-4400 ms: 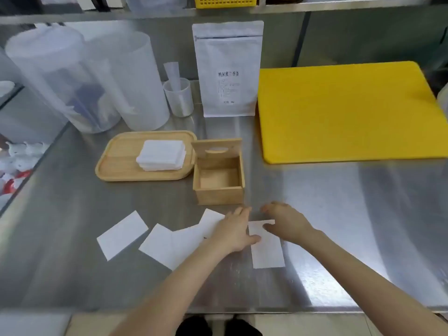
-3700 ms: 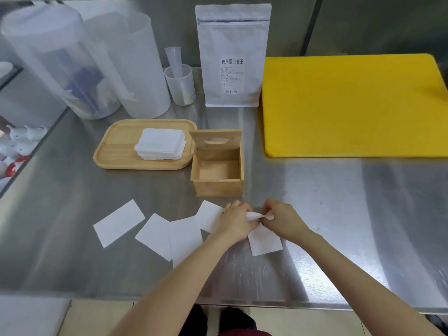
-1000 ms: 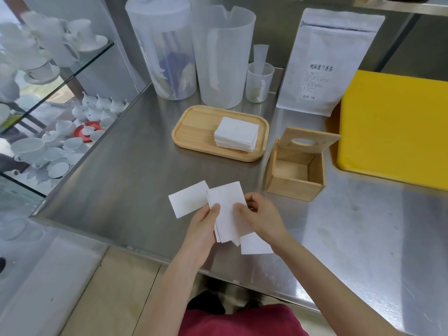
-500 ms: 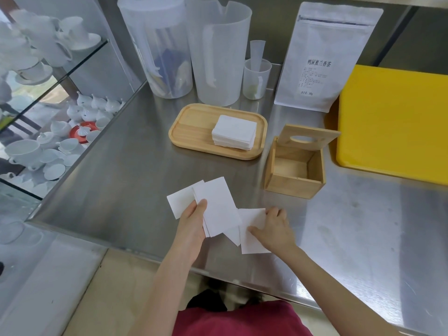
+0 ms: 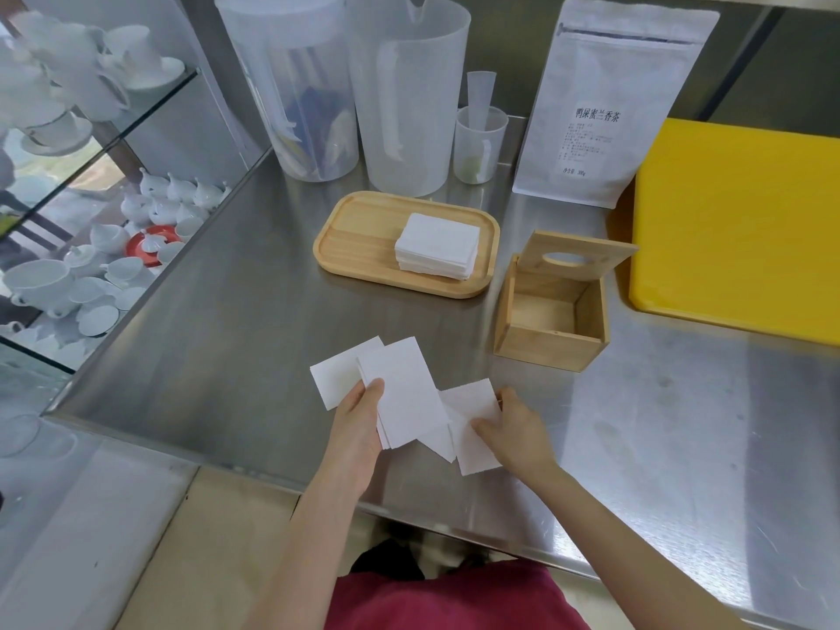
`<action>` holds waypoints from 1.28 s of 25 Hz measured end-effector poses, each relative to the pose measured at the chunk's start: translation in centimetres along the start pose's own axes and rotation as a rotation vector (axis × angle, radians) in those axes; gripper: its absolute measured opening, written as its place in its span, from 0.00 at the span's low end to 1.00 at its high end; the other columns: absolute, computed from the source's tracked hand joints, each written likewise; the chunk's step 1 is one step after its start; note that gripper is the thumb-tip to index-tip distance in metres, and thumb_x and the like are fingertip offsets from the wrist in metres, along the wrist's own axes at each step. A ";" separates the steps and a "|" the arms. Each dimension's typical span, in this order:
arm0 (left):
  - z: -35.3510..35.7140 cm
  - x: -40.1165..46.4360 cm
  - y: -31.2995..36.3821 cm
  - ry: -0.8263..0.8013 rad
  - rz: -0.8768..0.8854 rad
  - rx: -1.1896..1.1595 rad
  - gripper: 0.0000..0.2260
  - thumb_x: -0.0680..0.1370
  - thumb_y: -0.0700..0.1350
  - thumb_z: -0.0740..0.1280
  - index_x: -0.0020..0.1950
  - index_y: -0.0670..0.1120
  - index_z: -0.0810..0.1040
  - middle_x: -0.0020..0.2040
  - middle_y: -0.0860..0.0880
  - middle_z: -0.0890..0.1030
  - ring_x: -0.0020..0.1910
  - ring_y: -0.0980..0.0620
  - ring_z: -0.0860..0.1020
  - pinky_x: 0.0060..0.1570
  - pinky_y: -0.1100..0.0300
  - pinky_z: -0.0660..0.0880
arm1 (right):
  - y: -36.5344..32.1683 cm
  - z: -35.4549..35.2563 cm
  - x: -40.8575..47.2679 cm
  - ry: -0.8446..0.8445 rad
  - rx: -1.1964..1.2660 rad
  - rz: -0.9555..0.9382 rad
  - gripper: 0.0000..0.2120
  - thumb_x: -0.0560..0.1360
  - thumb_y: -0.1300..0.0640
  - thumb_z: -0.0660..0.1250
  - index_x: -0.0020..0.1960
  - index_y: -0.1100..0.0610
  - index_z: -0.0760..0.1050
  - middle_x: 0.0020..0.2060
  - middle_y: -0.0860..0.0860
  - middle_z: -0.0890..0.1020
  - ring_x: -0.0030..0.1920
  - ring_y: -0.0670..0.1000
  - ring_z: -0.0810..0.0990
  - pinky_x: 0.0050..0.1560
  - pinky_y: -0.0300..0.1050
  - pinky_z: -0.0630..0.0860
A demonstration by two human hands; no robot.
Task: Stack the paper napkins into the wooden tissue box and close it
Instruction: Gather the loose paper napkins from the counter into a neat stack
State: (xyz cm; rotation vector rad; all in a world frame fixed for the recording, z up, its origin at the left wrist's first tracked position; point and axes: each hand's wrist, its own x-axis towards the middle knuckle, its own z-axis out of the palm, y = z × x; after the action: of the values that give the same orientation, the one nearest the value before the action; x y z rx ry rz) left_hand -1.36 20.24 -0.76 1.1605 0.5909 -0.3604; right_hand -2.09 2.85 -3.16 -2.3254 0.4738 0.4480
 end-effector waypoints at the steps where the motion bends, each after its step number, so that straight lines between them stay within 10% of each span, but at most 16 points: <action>1: -0.1 0.1 -0.1 0.003 -0.005 -0.004 0.15 0.81 0.43 0.56 0.66 0.43 0.72 0.65 0.43 0.77 0.61 0.44 0.76 0.54 0.50 0.73 | 0.0 -0.5 -0.1 0.011 0.080 -0.007 0.15 0.74 0.60 0.63 0.60 0.61 0.68 0.56 0.57 0.78 0.52 0.57 0.76 0.44 0.45 0.69; 8: -0.1 -0.1 -0.3 0.008 -0.034 0.000 0.16 0.81 0.44 0.57 0.68 0.44 0.71 0.64 0.44 0.78 0.64 0.44 0.75 0.60 0.47 0.71 | -3.5 -4.0 -1.1 -0.100 0.633 -0.095 0.12 0.74 0.61 0.66 0.57 0.57 0.71 0.51 0.52 0.79 0.47 0.49 0.79 0.49 0.45 0.77; 13: 0.2 -1.0 -0.2 -0.054 -0.019 -0.001 0.15 0.81 0.44 0.56 0.66 0.45 0.73 0.60 0.44 0.80 0.59 0.44 0.78 0.63 0.43 0.72 | -6.1 -1.6 -1.3 -0.111 0.522 -0.153 0.11 0.73 0.60 0.67 0.54 0.53 0.71 0.55 0.53 0.81 0.55 0.54 0.79 0.57 0.51 0.75; 23: -0.3 -1.8 -0.1 -0.102 0.097 0.098 0.11 0.81 0.43 0.57 0.58 0.50 0.77 0.52 0.49 0.83 0.51 0.50 0.81 0.50 0.55 0.77 | -7.5 0.4 -2.0 -0.092 0.370 -0.216 0.13 0.73 0.59 0.66 0.57 0.59 0.72 0.47 0.49 0.78 0.48 0.49 0.76 0.38 0.35 0.71; 32: -1.8 -1.6 0.2 0.025 0.063 0.054 0.11 0.80 0.42 0.57 0.60 0.47 0.75 0.58 0.46 0.80 0.57 0.46 0.77 0.49 0.56 0.74 | -4.4 -0.2 1.4 -0.053 0.033 -0.166 0.10 0.76 0.57 0.62 0.55 0.59 0.75 0.52 0.54 0.81 0.52 0.53 0.78 0.50 0.40 0.71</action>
State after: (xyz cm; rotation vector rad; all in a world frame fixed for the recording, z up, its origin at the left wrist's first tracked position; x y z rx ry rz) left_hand -2.99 21.92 -0.15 1.2346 0.5681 -0.3103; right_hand 1.15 5.45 -1.11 -2.2930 0.2589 0.4173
